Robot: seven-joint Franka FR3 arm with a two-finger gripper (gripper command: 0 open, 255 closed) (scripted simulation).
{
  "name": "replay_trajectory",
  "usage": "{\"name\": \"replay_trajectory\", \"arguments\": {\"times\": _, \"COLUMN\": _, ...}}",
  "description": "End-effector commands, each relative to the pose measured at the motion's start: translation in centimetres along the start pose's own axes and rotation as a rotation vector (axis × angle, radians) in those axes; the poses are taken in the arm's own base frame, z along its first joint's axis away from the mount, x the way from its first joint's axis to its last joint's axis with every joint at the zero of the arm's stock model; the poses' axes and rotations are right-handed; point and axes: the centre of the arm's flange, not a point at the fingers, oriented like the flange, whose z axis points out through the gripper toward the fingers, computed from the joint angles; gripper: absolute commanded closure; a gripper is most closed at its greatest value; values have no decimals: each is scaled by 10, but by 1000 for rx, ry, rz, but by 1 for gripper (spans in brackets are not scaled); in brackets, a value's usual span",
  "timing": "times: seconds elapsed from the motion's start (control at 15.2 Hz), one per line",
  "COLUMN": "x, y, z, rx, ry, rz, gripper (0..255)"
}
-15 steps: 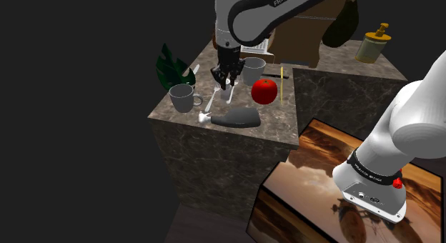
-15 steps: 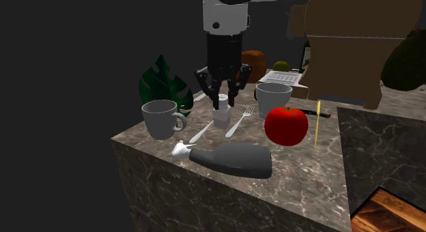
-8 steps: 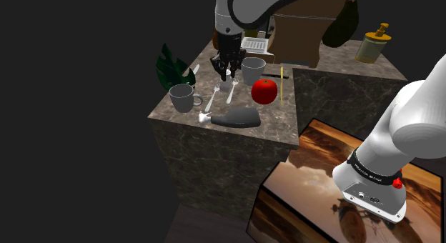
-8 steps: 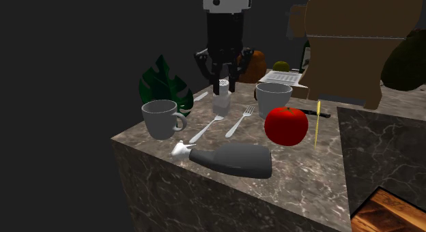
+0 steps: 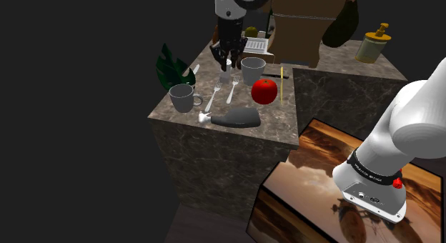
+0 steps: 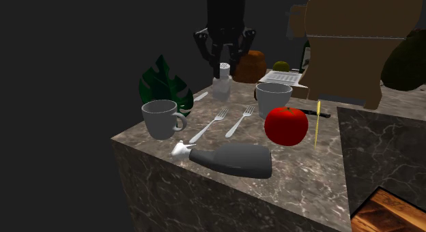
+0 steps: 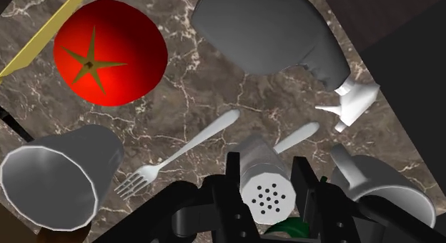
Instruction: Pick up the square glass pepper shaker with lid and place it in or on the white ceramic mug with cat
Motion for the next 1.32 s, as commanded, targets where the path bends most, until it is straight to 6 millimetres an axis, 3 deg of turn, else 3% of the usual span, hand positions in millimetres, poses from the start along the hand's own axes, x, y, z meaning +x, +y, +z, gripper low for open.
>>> {"name": "replay_trajectory", "arguments": {"times": 0.0, "x": 2, "y": 0, "z": -11, "rx": 0, "ry": 0, "rz": 0, "gripper": 255}}
{"name": "replay_trajectory", "arguments": {"times": 0.46, "x": 4, "y": 1, "z": -46, "rx": 0, "ry": 0, "rz": 0, "gripper": 255}}
{"name": "replay_trajectory", "arguments": {"times": 1.25, "x": 83, "y": -129, "z": -85, "rx": 0, "ry": 0, "rz": 0, "gripper": 255}}
